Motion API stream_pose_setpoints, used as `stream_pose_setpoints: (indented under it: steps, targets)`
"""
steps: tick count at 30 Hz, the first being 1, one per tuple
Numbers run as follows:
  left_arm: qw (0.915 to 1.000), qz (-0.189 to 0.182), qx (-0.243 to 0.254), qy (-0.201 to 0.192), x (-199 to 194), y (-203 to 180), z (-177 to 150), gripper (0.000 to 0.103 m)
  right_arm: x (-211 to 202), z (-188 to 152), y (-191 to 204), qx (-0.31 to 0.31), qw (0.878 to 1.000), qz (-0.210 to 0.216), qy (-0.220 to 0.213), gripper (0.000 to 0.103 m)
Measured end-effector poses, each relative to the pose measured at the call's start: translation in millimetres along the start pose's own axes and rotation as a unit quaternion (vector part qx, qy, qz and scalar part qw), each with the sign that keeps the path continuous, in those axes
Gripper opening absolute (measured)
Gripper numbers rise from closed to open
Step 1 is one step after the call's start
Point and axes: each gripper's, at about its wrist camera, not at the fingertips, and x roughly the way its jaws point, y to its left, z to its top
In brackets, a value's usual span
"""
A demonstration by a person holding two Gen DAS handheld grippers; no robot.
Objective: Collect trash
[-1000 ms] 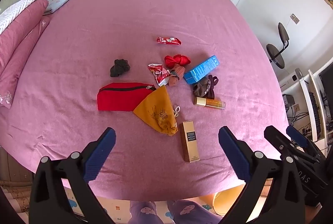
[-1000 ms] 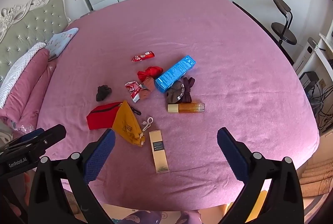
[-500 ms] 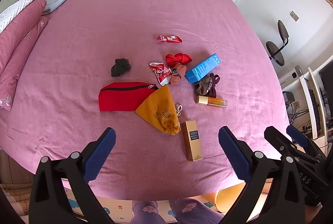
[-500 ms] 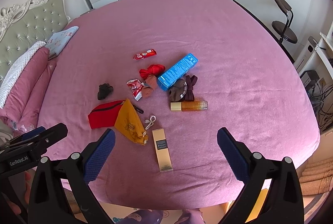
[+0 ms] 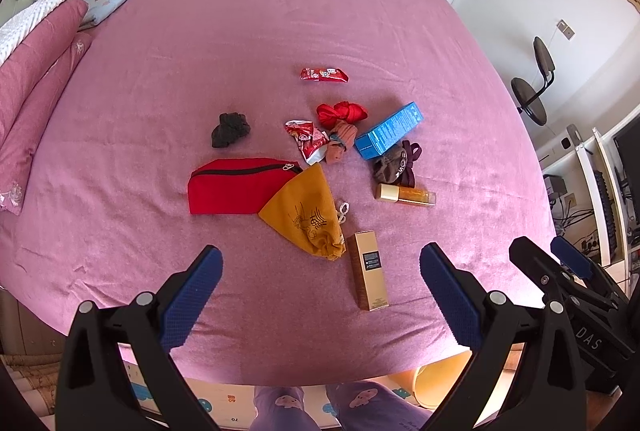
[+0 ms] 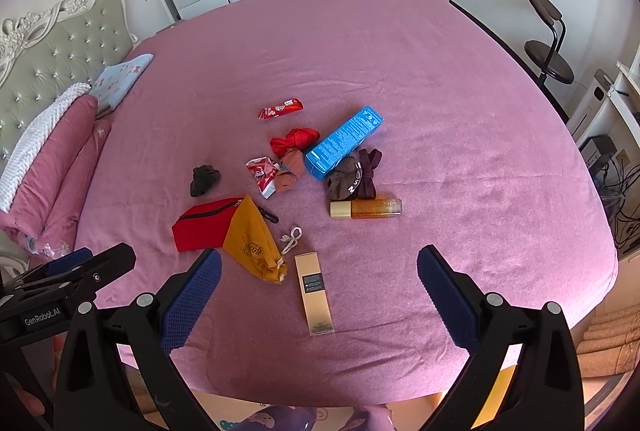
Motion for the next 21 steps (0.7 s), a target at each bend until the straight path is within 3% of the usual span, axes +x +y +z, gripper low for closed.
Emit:
stream_pose_setpoints:
  steps: [21]
  targets:
    - [1.0,0.001,0.003,0.004,3.5,-6.0,-3.4,0.099,2.8,0.5,-1.3,-0.003,1.0,0.001,0.002,0.094]
